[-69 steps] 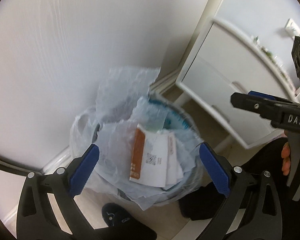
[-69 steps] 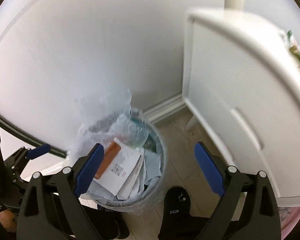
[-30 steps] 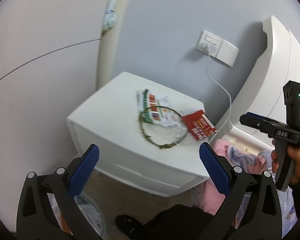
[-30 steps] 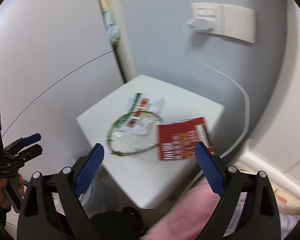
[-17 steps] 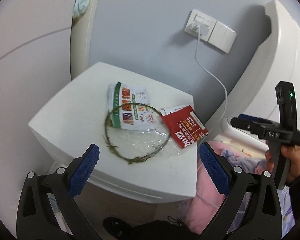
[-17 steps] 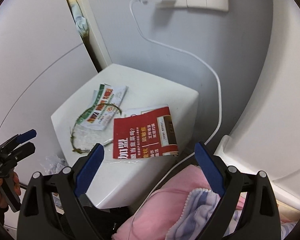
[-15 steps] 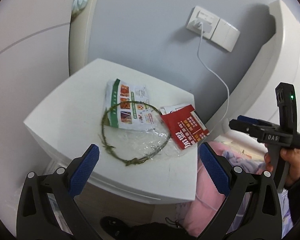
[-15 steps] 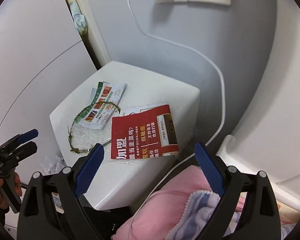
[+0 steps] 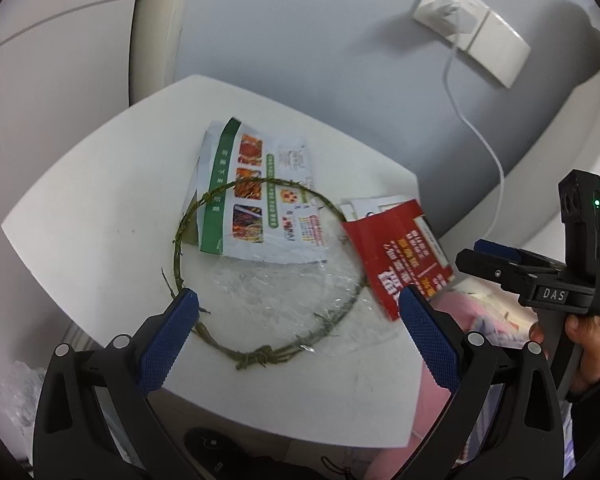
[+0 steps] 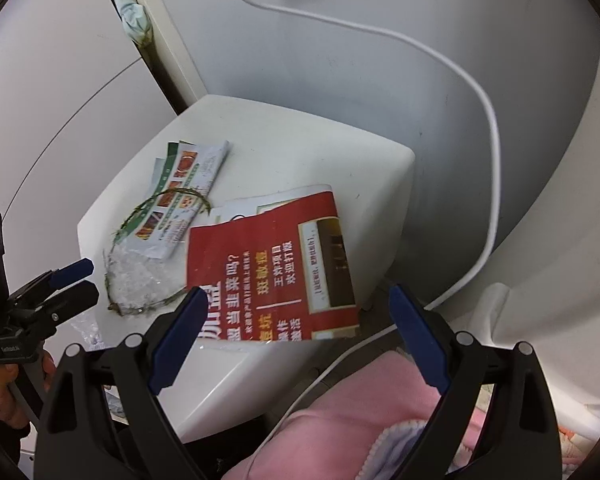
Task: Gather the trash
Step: 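Reach the left gripper to the clear plastic wrapper while the right gripper reaches the red flyer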
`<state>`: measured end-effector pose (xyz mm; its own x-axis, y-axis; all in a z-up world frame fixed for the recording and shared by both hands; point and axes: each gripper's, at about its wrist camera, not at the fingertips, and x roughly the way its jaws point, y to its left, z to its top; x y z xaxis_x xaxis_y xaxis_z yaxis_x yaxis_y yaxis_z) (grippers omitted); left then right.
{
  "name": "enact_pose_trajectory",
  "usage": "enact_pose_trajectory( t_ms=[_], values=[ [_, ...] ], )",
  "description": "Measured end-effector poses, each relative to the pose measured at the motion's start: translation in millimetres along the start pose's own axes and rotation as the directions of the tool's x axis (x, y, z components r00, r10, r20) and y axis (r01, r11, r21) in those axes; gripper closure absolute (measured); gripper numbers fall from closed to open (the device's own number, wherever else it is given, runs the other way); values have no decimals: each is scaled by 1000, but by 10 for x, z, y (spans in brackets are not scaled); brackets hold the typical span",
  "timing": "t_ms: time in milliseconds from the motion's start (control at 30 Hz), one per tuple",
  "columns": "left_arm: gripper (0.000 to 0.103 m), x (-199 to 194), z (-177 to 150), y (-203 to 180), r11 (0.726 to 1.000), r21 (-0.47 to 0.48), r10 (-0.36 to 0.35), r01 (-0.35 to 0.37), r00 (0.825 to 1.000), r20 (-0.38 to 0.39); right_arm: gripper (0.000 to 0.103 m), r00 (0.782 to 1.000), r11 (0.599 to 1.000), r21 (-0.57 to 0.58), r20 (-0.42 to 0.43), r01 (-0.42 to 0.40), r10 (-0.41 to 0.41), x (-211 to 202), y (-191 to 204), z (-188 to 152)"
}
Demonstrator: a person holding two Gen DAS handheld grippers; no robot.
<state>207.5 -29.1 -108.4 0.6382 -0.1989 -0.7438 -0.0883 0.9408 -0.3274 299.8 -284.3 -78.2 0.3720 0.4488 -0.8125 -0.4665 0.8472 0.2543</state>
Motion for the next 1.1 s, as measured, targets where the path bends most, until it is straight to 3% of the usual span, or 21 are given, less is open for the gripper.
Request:
enact_pose_trajectory(
  t_ms=[467,967,1100],
  values=[
    [6,239,-42,37,999,-51,-4,3,1000,-18,14,999,999,11,-18,-40,41,237,-102,76],
    [6,323,-7,-72,999,-31,-12,12,1000,-6,14,998,999,11,-49,-48,49,414,-36,97],
    [6,333,-3,-112,1000,-17,-20,21,1000,5,34,997,999,13,-57,-49,50,440,-19,88]
  ],
)
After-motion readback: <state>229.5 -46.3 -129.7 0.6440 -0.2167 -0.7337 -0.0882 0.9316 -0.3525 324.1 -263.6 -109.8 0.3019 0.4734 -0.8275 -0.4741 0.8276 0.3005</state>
